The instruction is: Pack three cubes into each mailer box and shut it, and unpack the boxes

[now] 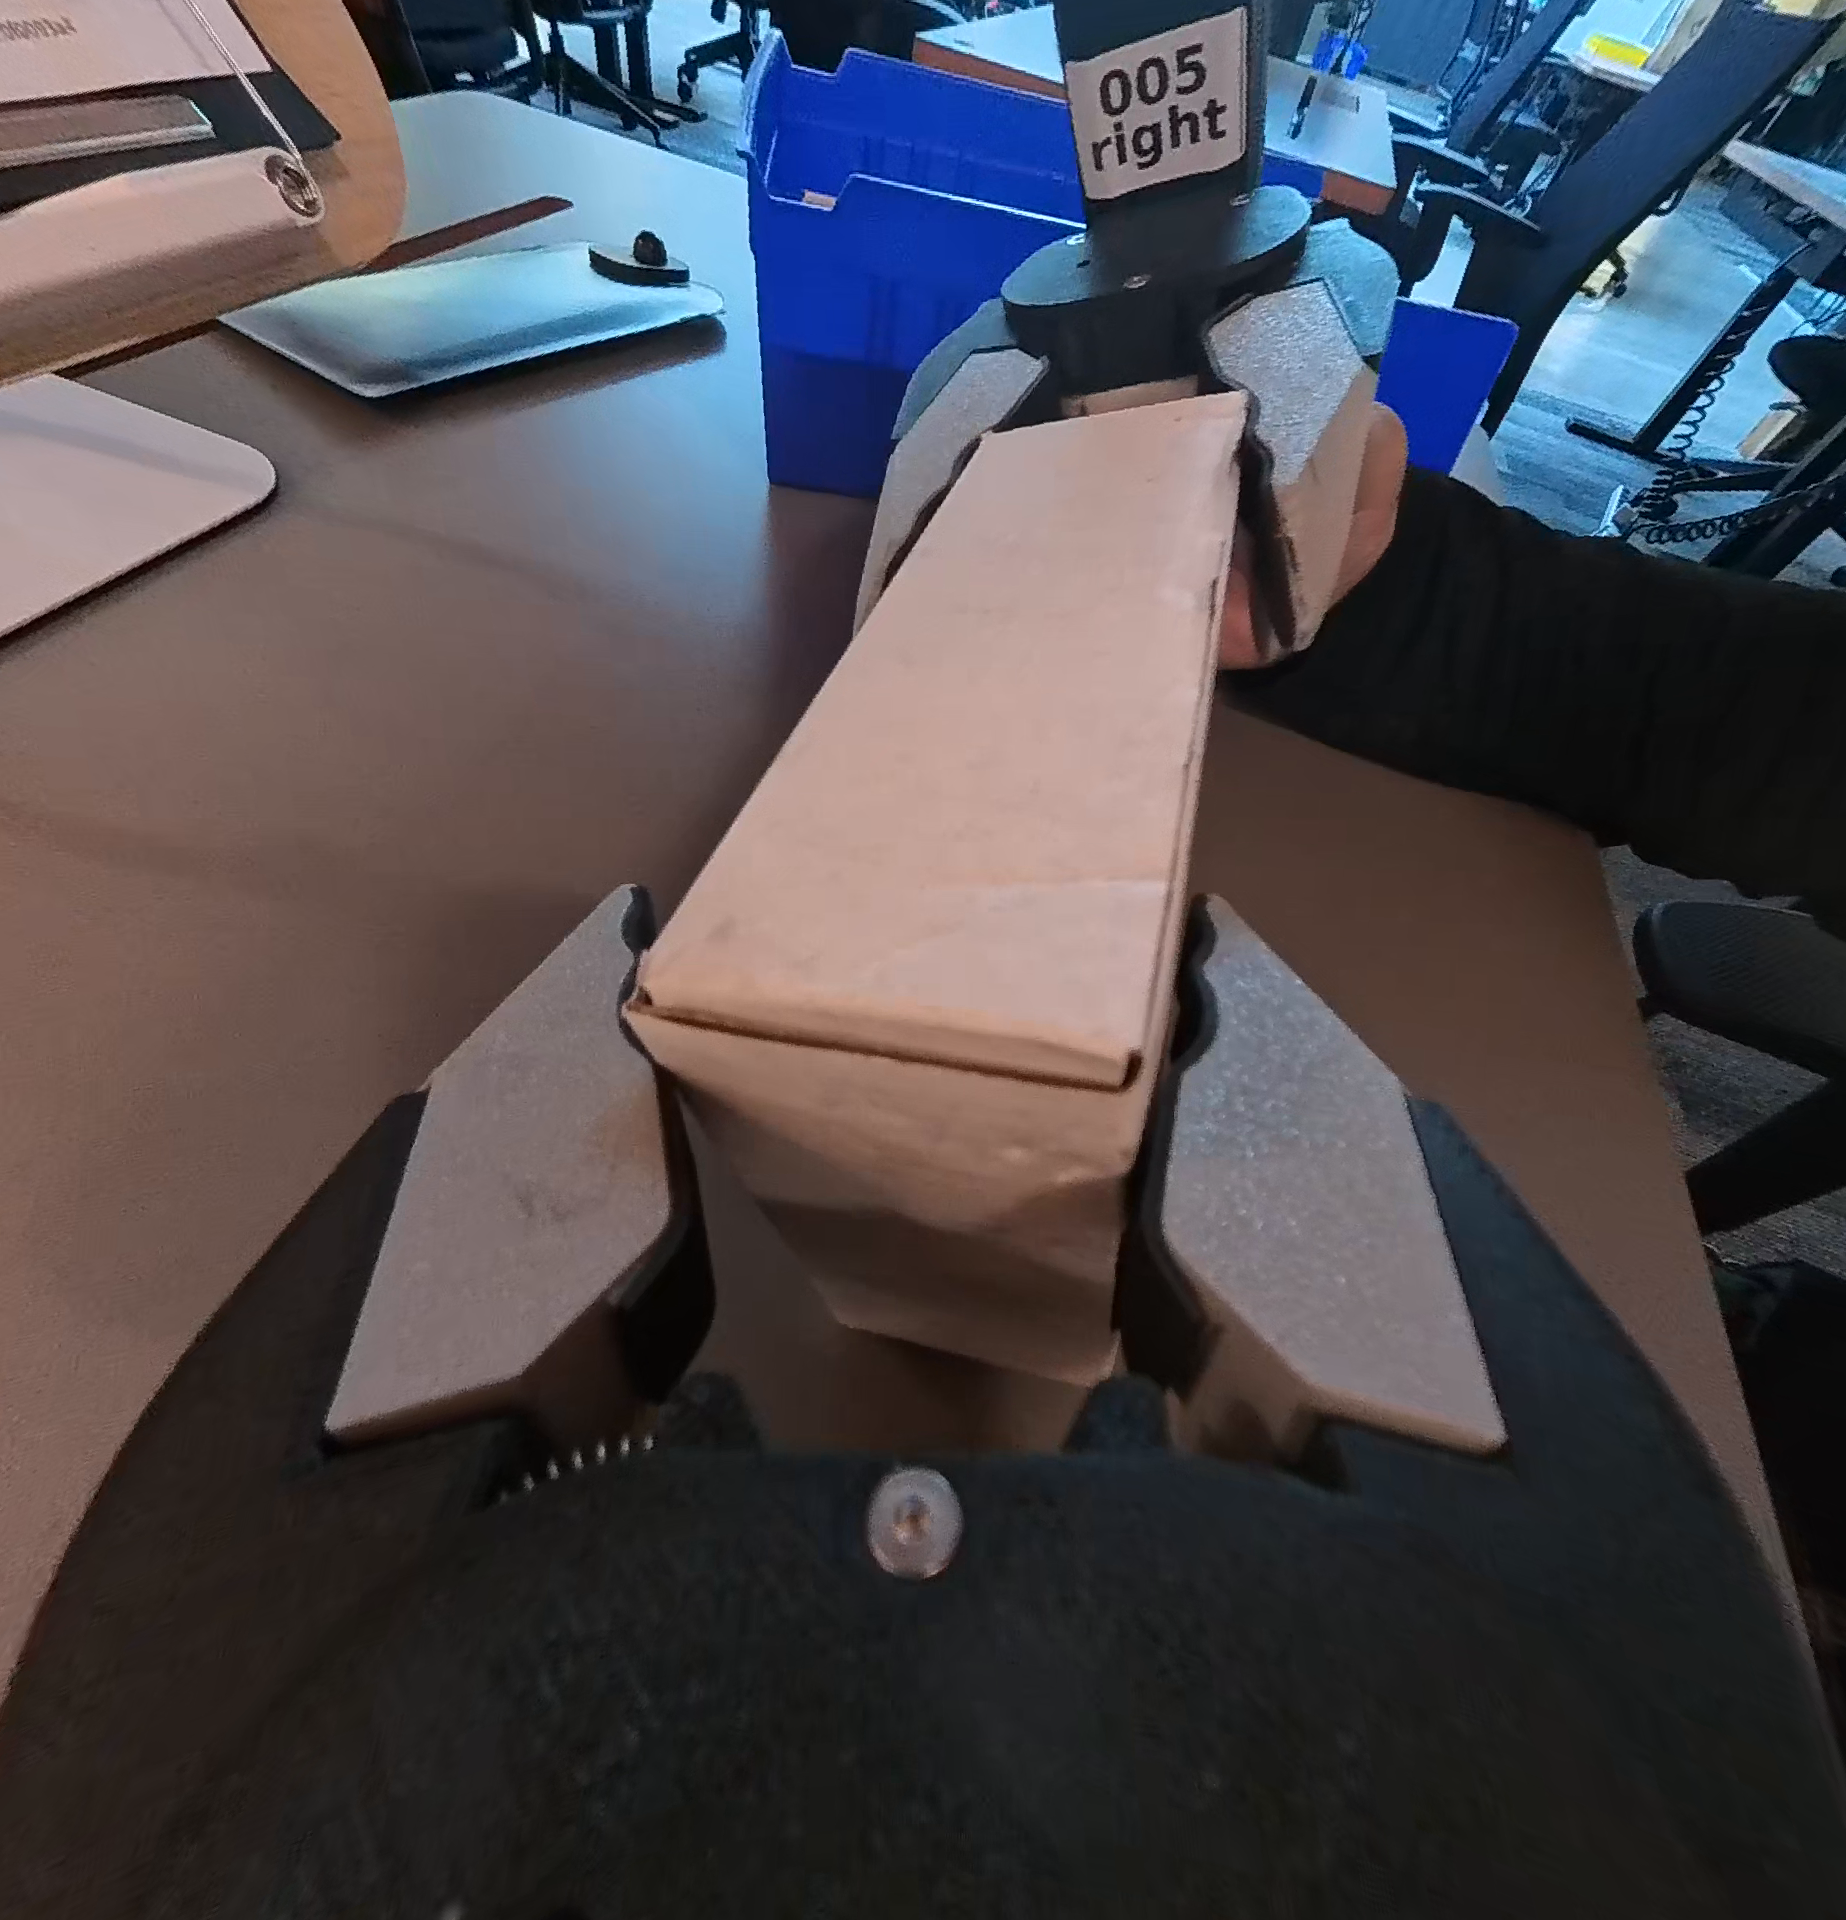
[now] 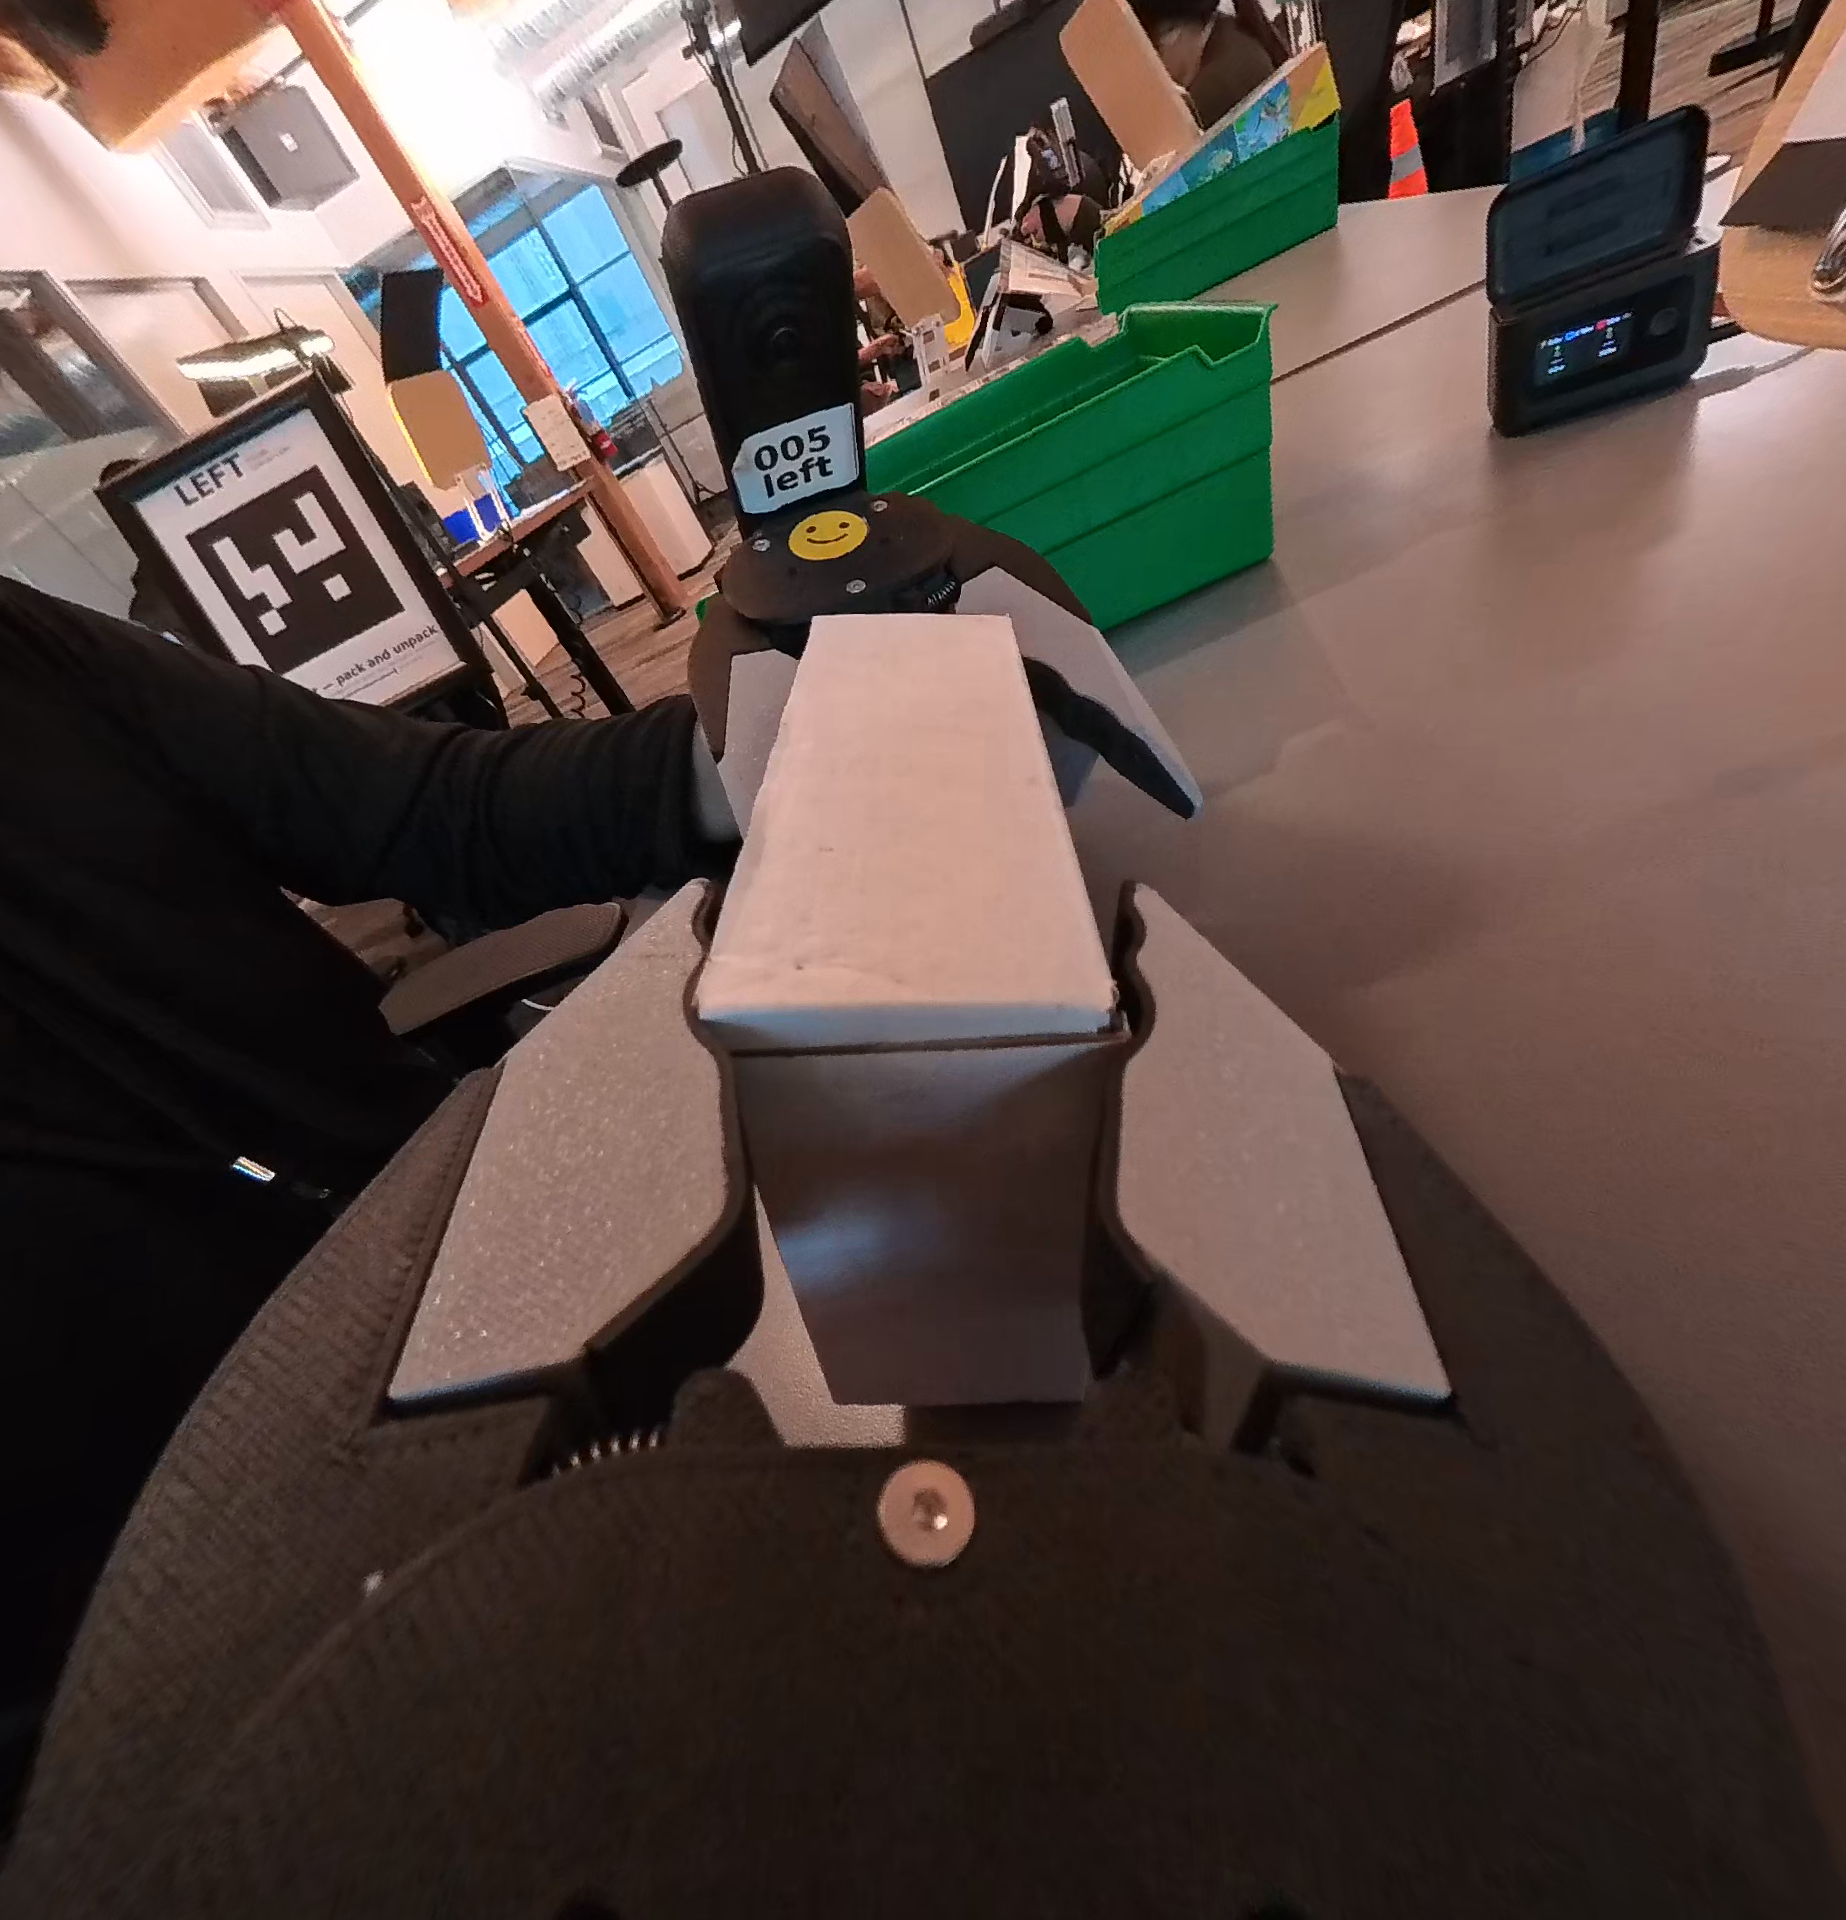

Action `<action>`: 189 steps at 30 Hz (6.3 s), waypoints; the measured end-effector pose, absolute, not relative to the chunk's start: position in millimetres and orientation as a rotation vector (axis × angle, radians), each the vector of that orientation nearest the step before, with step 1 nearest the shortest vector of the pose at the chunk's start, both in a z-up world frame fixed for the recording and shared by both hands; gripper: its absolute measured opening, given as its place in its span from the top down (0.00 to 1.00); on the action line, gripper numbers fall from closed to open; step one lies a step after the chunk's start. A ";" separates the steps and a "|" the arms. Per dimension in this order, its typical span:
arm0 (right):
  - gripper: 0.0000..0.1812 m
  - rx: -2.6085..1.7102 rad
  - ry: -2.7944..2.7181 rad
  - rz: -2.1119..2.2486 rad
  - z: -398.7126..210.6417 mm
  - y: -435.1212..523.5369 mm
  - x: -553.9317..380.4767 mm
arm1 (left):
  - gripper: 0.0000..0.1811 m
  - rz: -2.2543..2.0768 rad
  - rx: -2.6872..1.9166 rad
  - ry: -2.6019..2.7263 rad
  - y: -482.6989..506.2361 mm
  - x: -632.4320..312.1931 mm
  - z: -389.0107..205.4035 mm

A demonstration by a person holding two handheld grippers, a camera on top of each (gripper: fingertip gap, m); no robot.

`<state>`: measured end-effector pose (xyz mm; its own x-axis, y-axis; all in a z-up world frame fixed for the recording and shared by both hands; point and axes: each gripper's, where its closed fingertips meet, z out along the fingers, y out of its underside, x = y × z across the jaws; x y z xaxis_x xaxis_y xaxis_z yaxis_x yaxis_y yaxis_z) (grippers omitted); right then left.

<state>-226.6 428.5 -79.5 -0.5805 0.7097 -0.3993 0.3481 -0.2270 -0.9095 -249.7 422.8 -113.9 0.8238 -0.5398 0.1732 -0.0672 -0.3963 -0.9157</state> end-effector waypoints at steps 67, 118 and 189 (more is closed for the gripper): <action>0.67 -1.183 -1.584 1.631 -54.9 462.1 -224.1 | 0.47 -0.455 -1.931 0.432 430.1 -258.1 -114.4; 0.96 -0.785 -1.501 0.394 -37.6 451.8 -245.6 | 0.52 -0.172 -2.063 0.448 433.8 -280.8 -128.4; 1.00 -1.160 -1.230 0.945 -12.7 504.8 -216.1 | 0.54 0.166 -1.879 0.790 437.6 -251.3 -121.6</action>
<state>-216.1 504.8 -12.7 0.1294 0.9720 0.1963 0.0609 0.1898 -0.9799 -251.3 437.6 -121.6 0.7733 -0.4447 -0.4520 -0.5889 -0.2394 -0.7719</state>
